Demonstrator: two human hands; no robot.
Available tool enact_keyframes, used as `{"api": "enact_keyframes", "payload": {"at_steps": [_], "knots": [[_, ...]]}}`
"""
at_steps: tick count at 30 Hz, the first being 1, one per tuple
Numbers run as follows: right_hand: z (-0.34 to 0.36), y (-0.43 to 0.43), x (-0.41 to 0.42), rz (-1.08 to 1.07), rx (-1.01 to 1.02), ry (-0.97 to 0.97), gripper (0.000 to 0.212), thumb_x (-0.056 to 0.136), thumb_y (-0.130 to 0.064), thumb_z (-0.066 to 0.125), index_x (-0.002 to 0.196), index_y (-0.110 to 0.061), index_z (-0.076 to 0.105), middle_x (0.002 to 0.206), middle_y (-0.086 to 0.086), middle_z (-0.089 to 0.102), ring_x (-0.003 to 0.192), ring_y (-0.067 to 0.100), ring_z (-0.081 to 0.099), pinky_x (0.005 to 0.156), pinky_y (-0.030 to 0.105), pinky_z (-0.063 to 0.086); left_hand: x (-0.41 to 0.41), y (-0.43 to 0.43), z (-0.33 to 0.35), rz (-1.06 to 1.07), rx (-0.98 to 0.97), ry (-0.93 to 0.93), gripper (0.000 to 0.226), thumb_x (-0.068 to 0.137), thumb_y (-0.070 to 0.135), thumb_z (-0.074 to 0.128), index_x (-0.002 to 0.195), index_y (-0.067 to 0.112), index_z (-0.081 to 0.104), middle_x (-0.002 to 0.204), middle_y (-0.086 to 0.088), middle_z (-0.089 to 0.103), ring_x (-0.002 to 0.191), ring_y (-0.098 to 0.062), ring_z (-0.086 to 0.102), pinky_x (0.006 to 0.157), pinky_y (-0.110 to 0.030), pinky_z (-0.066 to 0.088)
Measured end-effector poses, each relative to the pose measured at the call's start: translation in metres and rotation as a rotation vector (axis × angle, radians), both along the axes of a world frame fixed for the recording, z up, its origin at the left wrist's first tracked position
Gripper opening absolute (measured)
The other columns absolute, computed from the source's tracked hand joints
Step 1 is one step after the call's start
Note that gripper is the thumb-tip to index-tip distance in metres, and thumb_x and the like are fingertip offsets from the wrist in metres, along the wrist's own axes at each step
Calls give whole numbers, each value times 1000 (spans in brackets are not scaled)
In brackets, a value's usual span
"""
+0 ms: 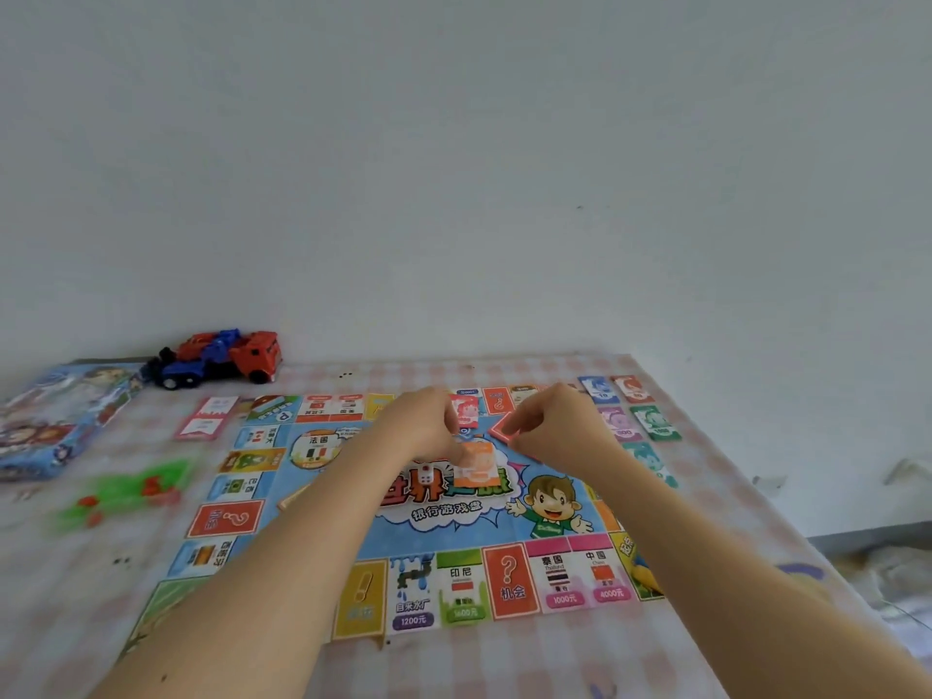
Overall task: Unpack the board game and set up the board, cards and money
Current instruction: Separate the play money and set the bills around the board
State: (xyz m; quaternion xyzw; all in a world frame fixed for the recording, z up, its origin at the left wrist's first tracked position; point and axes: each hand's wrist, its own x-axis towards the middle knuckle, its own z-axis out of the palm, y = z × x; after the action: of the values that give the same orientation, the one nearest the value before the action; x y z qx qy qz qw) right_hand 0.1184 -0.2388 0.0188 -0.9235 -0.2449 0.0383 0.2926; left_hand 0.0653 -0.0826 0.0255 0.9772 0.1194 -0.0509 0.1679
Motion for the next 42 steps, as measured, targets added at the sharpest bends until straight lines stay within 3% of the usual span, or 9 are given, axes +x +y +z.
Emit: {"api": "enact_keyframes", "payload": {"at_steps": [6, 11, 15, 24, 32, 35, 38, 40, 42], "knots": [[-5, 0, -7, 7, -44, 37, 19, 82, -14, 69, 99, -22, 74, 84, -10, 62, 63, -3, 51, 50, 9, 37, -4, 11, -4, 89, -36, -200, 23, 85, 30, 68, 102, 14, 70, 103, -1, 68, 85, -15, 60, 73, -26, 45], [-8, 7, -9, 37, -56, 41, 24, 79, -17, 74, 103, -22, 72, 85, -11, 59, 65, -1, 50, 54, 10, 39, -1, 10, -8, 25, -98, -81, 45, 75, 48, 73, 107, 18, 66, 108, 1, 64, 90, -14, 58, 79, -28, 49], [-8, 9, -9, 47, -80, 46, 30, 77, -16, 75, 106, -23, 71, 91, -5, 63, 69, 2, 53, 56, 11, 42, 6, 2, -11, -27, -45, -18, 56, 71, 46, 77, 115, 15, 64, 114, -1, 64, 99, -17, 60, 82, -29, 47], [-7, 3, -7, -15, -6, 62, 27, 78, -13, 74, 104, -22, 71, 83, -7, 62, 64, 2, 53, 55, 14, 44, 16, 1, -13, -13, -97, 66, 51, 70, 38, 80, 113, 13, 67, 113, -3, 68, 96, -18, 63, 88, -32, 51], [-4, -2, -7, -50, 86, 74, 27, 76, -11, 75, 101, -20, 73, 77, -7, 64, 66, 4, 57, 57, 14, 43, 9, -4, -5, -16, -122, -45, 46, 75, 21, 78, 117, 13, 60, 123, -4, 60, 108, -21, 57, 84, -29, 44], [-2, -6, -9, -76, 145, 114, 27, 75, -9, 75, 101, -18, 72, 79, -5, 65, 63, 7, 58, 61, 18, 48, 5, -2, 1, -22, -228, -90, 34, 76, 16, 76, 107, 16, 62, 113, -4, 63, 101, -20, 60, 81, -30, 47], [2, -9, -14, -64, 256, 239, 24, 76, -6, 75, 99, -13, 72, 86, 3, 70, 55, 10, 58, 54, 19, 51, 1, -3, 9, -34, -374, -171, 20, 75, 13, 77, 87, 19, 62, 94, -3, 68, 87, -18, 65, 77, -30, 52], [3, -10, -18, -51, 338, 298, 9, 77, -6, 74, 84, -12, 74, 77, 10, 71, 56, 14, 61, 62, 27, 58, -1, -6, 12, -40, -390, -220, 19, 75, 12, 76, 82, 21, 61, 86, 0, 68, 80, -15, 64, 67, -24, 49], [1, -10, -21, -45, 381, 281, 9, 79, -9, 74, 70, -11, 74, 71, 15, 71, 62, 21, 65, 74, 39, 60, -5, -10, 12, -46, -374, -247, 17, 77, 12, 75, 85, 19, 62, 86, 0, 69, 78, -13, 64, 62, -20, 45]]}}
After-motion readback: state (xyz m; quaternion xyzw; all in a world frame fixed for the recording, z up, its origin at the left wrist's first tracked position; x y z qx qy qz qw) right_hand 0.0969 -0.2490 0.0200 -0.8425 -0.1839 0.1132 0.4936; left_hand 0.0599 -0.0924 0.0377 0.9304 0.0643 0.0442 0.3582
